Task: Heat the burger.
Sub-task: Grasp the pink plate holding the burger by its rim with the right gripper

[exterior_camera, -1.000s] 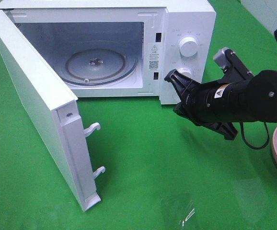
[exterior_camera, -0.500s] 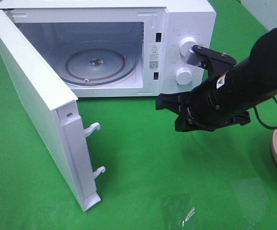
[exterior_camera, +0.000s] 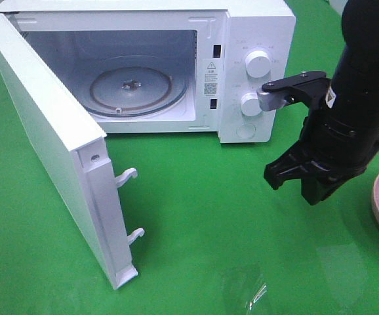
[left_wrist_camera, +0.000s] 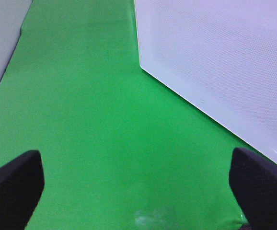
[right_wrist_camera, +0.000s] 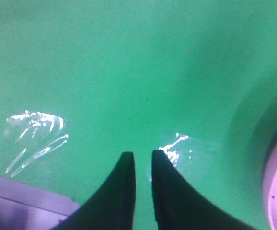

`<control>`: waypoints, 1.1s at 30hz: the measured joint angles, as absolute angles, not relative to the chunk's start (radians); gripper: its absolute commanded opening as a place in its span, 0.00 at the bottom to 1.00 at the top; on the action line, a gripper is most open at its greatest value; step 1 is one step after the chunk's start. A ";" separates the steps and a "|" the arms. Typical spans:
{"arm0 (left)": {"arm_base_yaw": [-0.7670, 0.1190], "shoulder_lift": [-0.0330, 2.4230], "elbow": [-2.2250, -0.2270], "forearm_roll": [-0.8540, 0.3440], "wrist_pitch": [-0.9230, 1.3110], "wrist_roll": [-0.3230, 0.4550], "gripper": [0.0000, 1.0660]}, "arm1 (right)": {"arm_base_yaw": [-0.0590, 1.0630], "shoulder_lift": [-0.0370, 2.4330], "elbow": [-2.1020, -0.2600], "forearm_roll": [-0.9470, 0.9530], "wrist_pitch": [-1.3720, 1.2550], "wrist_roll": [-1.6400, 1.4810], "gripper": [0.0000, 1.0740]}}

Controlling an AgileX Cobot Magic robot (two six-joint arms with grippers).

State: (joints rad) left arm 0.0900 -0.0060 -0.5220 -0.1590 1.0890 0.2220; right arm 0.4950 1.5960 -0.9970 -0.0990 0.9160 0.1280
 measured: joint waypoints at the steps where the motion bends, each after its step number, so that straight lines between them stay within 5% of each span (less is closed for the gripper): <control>1: 0.090 -0.006 -0.522 -0.159 1.089 0.222 0.92 | 0.484 1.590 -0.998 -0.097 0.931 0.111 0.15; 18: 0.090 -0.006 -0.522 -0.159 1.089 0.222 0.92 | 0.237 1.466 -1.000 -0.101 1.046 -0.027 0.22; 22: 0.090 -0.006 -0.522 -0.159 1.089 0.222 0.92 | 0.188 1.463 -1.000 -0.101 1.058 -0.029 0.34; 25: 0.090 -0.006 -0.522 -0.159 1.089 0.222 0.92 | 0.166 1.463 -1.000 -0.124 1.058 -0.029 0.59; 26: 0.090 -0.006 -0.522 -0.159 1.089 0.222 0.92 | 0.166 1.463 -1.000 -0.124 1.058 -0.029 0.59; 27: 0.090 -0.006 -0.522 -0.159 1.089 0.222 0.92 | 0.164 1.463 -1.000 -0.138 1.057 -0.029 0.72; 30: 0.090 -0.006 -0.522 -0.159 1.089 0.222 0.92 | 0.164 1.463 -1.000 -0.155 1.032 -0.029 0.87; 33: 0.090 -0.006 -0.522 -0.159 1.089 0.222 0.92 | 0.164 1.463 -1.000 -0.162 1.022 -0.029 0.87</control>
State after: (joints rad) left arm 0.0900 -0.0060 -0.5220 -0.1590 1.0890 0.2220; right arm 0.1640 1.4630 -1.0000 -0.1620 1.0220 -0.0290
